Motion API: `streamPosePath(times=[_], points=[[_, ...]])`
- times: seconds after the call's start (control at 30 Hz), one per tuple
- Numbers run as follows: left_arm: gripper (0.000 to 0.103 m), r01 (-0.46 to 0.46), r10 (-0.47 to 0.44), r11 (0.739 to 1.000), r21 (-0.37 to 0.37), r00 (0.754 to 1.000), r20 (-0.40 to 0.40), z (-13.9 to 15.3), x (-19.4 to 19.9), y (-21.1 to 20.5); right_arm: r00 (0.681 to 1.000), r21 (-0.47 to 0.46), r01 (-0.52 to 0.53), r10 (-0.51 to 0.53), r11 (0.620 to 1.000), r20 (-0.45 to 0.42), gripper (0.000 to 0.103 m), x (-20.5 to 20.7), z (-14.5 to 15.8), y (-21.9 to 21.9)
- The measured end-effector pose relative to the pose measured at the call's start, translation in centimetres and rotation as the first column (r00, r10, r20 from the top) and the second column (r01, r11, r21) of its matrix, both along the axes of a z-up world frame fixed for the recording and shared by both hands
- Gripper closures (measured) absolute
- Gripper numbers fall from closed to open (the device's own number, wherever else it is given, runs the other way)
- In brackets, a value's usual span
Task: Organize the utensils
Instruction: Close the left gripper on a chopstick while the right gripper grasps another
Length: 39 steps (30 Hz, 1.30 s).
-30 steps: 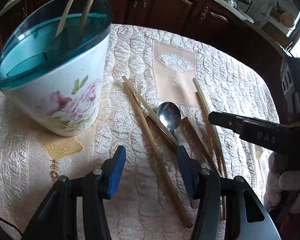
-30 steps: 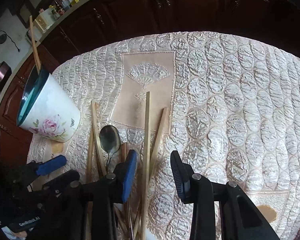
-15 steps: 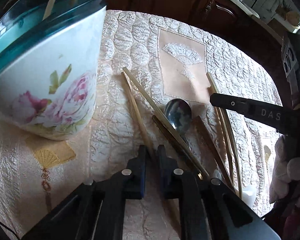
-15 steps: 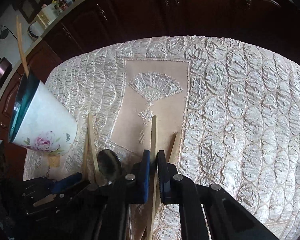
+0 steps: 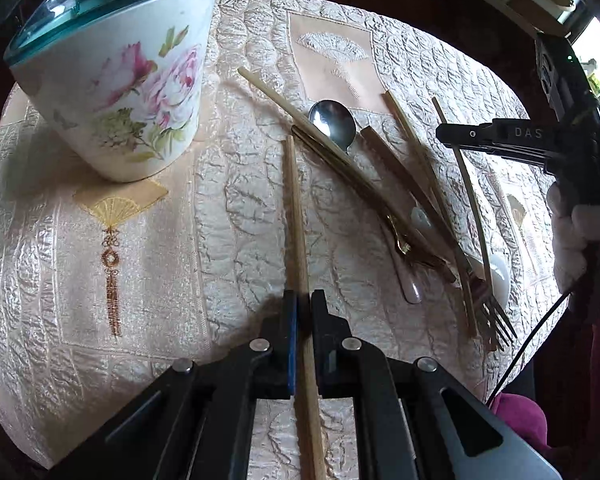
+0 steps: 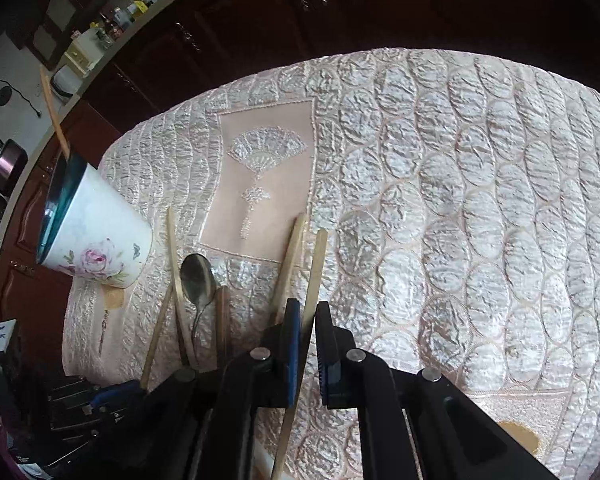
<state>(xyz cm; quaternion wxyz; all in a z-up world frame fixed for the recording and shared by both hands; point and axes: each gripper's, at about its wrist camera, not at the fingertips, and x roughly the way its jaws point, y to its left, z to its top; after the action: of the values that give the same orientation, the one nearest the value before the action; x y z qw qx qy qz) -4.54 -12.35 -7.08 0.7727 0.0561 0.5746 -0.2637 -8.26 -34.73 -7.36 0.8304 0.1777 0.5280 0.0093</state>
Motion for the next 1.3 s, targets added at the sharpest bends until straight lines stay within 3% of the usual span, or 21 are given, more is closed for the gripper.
streamPosePath(times=[0.17,0.3,0.4,0.83,1.07,1.3], points=[[0.095,-0.007,0.004,0.999,0.036,0.998,0.065,1.4,0.4,-0.8,1.0,-0.007,0.022,-0.022,1.0,-0.001,0.094,-0.2,-0.2,-0.3],[0.077,-0.024,0.02,0.999,0.039,0.995,0.095,2.1,1.8,-1.3,1.0,-0.035,0.027,-0.027,0.999,-0.009,0.093,0.1,-0.4,0.1],[0.072,-0.04,0.036,0.998,0.039,0.994,0.103,2.2,2.5,-1.6,0.999,-0.062,0.031,-0.032,0.998,-0.017,0.093,0.4,-0.7,0.6],[0.071,-0.06,0.052,0.996,0.07,0.993,0.105,0.6,4.5,-3.5,0.999,-0.07,0.025,-0.026,0.997,-0.024,0.093,1.5,-1.7,1.3],[0.058,-0.066,0.06,0.996,0.059,0.993,0.106,0.5,5.2,-3.5,0.999,-0.063,0.021,-0.023,0.998,-0.037,0.089,2.2,-2.2,1.1],[0.057,-0.049,0.039,0.994,0.093,0.993,0.11,0.1,6.7,-5.4,0.998,-0.029,0.033,-0.034,0.999,-0.061,0.088,3.8,-2.4,0.3]])
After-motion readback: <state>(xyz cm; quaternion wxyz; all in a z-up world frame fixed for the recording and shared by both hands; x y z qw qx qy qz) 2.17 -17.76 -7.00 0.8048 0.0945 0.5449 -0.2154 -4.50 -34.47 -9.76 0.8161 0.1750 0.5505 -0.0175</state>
